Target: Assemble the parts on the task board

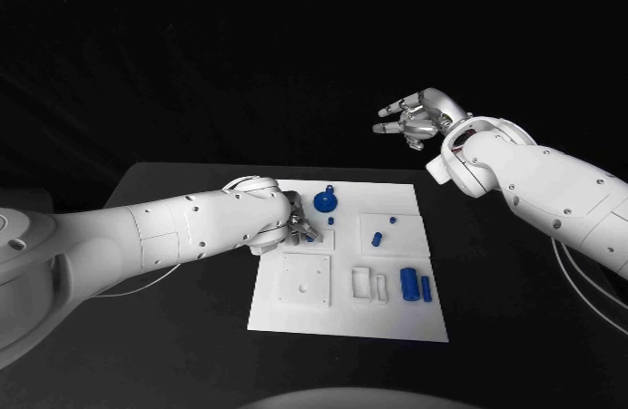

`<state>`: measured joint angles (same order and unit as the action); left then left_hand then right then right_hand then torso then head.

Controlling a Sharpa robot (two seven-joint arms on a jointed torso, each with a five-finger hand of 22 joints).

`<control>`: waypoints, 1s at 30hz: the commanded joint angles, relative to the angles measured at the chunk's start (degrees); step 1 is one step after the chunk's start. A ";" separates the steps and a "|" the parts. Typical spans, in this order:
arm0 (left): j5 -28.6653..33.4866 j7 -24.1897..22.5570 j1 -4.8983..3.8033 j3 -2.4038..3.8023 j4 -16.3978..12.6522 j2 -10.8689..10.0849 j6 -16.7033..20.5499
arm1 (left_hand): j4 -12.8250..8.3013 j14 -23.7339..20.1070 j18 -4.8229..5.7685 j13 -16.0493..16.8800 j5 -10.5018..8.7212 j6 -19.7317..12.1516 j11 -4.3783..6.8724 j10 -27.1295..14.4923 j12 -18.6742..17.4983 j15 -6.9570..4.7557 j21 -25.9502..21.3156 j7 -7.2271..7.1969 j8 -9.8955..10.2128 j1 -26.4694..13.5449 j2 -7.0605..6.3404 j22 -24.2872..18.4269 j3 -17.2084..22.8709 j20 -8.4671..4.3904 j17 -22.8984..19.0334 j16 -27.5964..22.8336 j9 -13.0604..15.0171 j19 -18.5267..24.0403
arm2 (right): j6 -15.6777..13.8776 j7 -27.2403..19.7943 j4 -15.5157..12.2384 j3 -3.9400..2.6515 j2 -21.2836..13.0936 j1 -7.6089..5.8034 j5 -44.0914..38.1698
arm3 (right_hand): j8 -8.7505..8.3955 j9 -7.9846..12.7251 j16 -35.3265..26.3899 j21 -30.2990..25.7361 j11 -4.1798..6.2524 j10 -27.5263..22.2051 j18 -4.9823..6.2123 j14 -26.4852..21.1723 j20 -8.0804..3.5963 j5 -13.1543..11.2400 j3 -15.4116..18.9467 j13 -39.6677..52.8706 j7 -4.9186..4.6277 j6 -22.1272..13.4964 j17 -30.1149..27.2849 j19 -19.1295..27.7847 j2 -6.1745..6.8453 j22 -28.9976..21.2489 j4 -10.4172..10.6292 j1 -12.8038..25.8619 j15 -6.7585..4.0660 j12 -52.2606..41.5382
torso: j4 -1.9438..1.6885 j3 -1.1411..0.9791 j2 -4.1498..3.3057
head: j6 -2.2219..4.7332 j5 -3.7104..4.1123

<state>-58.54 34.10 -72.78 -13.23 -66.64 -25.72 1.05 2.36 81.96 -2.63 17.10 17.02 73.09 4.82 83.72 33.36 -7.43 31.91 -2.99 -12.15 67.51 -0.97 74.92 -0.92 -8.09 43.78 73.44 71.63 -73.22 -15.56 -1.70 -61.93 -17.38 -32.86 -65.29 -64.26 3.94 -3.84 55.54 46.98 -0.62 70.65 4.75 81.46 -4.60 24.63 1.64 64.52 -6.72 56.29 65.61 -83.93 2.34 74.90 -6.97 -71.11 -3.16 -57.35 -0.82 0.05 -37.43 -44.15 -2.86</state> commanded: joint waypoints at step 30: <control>-0.76 0.61 0.65 -0.25 -1.14 -2.25 2.63 | 14.47 0.00 1.66 -0.61 -14.21 1.00 0.03 3.12 0.13 -0.67 -0.42 -0.13 0.18 -6.67 -11.45 0.99 -2.75 -0.92 0.31 -0.20 1.35 -0.41 | 0.66 -0.33 0.14 -0.02 -0.13 0.62 -0.49 | -0.34 0.06 -0.35 -0.42 -0.04 -0.32 0.92 -0.39 0.24 -0.12 0.15 -0.18 -0.10 0.23 -0.20 -1.96 -0.41 5.74 -0.28 0.31 -0.13 0.02 | -0.04 0.05 0.03 | 0.42 0.20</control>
<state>-59.61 34.53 -72.32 -13.45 -67.48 -27.81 2.73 16.81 81.90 -1.73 16.56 2.99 74.01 4.82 83.72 33.36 -7.80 31.70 -3.28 -12.14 61.39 -12.47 74.93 -3.19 -8.50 43.99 73.44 72.92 -73.63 -15.49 -1.70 -61.79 -17.38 -32.99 -64.74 -64.31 3.94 -3.84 55.56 46.77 -0.62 70.66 4.75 81.46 -4.60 24.63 1.64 64.39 -6.72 56.29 65.46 -83.93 2.34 74.90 -6.96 -71.11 -3.16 -57.35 -0.82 0.07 -37.43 -43.84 -2.69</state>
